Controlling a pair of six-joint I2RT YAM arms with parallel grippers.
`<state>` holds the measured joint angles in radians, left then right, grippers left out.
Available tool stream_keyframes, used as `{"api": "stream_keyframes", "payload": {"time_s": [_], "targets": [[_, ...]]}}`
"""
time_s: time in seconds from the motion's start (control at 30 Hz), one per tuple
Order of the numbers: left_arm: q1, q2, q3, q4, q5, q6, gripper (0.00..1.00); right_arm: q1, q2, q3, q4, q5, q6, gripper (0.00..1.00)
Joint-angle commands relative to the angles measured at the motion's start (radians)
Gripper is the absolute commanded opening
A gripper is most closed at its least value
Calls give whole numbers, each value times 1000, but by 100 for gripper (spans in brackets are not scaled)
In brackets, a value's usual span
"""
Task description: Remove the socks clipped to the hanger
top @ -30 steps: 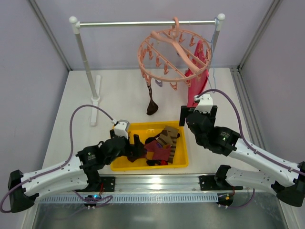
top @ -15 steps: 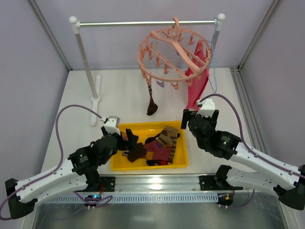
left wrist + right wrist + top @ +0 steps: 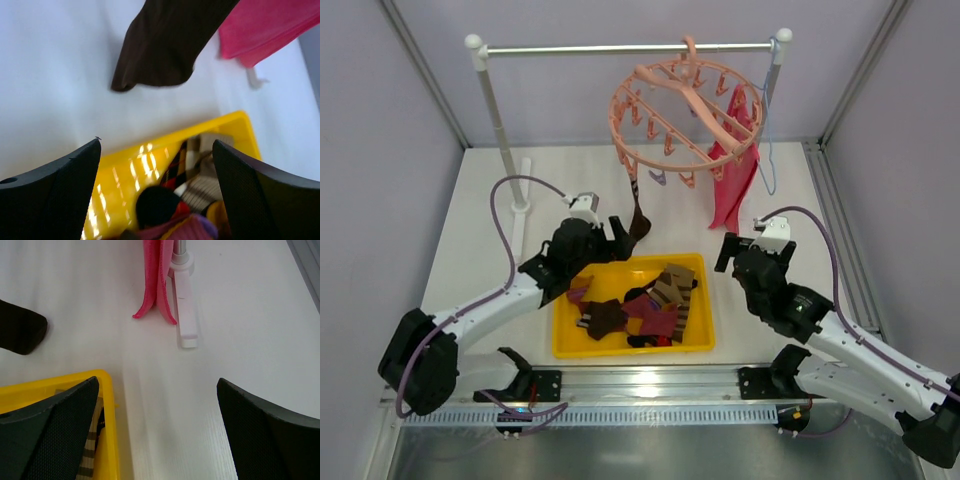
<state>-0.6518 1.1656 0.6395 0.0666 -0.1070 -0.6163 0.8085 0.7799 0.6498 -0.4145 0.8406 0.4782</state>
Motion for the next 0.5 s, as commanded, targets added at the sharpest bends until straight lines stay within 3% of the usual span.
{"api": "stream_keyframes", "payload": {"time_s": [0.0, 0.2, 0.3, 0.47], "targets": [[-5, 107, 146, 217, 2, 27, 89, -25, -44, -22, 88, -29, 4, 100], [-20, 233, 206, 367, -173, 98, 90, -48, -54, -30, 69, -14, -23, 100], [-28, 287, 223, 413, -184, 145, 90, -60, -60, -39, 86, -15, -38, 100], [-97, 417, 242, 528, -313, 268, 90, -78, -61, -53, 134, -38, -62, 100]]}}
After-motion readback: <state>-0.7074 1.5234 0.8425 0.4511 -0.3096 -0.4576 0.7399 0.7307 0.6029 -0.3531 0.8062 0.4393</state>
